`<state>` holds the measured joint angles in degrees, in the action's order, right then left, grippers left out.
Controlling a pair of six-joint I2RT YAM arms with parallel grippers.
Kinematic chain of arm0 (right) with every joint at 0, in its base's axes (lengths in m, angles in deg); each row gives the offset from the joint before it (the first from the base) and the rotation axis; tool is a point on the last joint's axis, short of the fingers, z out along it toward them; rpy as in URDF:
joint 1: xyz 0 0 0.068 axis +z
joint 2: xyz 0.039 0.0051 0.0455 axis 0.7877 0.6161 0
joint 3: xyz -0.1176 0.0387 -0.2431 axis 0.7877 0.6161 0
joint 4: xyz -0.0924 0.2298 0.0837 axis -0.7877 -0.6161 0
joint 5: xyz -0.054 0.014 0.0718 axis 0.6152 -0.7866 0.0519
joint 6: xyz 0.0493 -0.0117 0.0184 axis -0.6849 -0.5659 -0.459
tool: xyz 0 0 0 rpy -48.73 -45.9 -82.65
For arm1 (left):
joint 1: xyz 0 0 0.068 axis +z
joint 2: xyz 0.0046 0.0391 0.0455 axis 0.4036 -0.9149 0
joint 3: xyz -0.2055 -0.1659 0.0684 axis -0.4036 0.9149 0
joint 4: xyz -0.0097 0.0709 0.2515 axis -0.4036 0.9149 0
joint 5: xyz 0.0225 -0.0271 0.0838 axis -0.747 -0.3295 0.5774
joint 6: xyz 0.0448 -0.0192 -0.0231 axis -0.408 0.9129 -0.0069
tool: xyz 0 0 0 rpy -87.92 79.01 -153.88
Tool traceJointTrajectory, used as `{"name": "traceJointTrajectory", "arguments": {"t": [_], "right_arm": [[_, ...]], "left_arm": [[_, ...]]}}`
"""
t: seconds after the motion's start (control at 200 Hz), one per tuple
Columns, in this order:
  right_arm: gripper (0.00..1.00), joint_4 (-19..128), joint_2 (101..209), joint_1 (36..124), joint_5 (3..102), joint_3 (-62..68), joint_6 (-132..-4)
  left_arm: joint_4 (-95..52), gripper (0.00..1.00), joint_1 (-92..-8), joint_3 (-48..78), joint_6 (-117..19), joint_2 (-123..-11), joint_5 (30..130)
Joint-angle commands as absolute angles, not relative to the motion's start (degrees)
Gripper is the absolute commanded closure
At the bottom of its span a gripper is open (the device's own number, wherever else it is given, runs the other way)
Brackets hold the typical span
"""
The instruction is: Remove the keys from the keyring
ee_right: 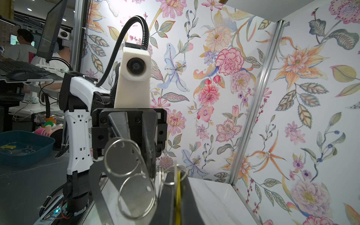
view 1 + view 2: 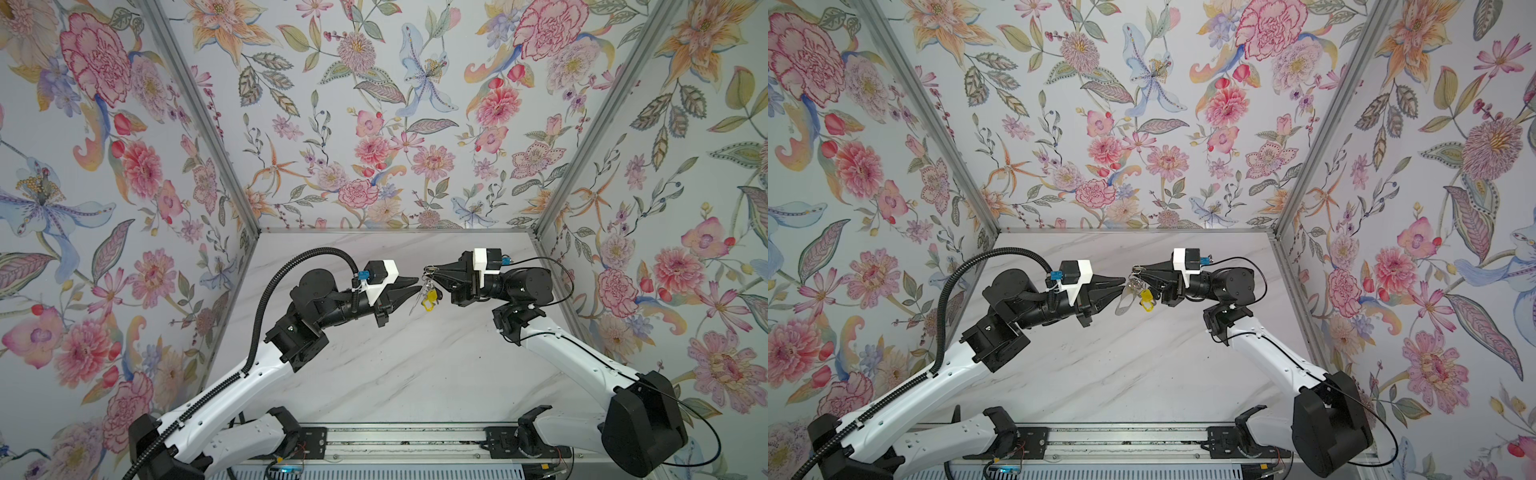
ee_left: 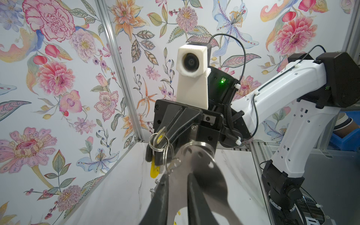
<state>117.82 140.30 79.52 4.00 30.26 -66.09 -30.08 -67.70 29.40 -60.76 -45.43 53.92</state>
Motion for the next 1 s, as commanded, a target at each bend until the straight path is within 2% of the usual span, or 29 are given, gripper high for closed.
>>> {"name": "traceJointTrajectory", "arguments": {"t": [0.0, 0.265, 0.606, 0.816, 0.906, 0.991], "right_arm": [[1.00, 120.61, 139.25, 79.45, 3.53, 28.61, -67.60], [1.00, 121.00, 139.20, 79.60, 3.16, 28.34, -68.19], [1.00, 121.15, 139.78, 79.94, 2.60, 28.30, -68.51], [1.00, 120.50, 139.91, 79.92, 2.11, 28.07, -68.33], [1.00, 120.41, 139.85, 80.01, 2.11, 27.98, -68.30], [1.00, 120.41, 139.73, 80.05, 2.22, 27.90, -68.21]], "left_arm": [[-30.24, 0.79, -68.22, 29.39, -60.96, -45.80, 53.91], [-30.98, 0.73, -68.20, 27.44, -61.09, -48.10, 54.11], [-34.28, 0.73, -68.19, 26.74, -59.58, -48.77, 52.78], [-34.78, 0.80, -68.19, 26.74, -59.47, -49.05, 52.34], [-35.02, 0.88, -68.18, 26.84, -59.25, -49.23, 51.73], [-34.93, 0.88, -68.19, 26.91, -59.29, -49.32, 51.55]]}}
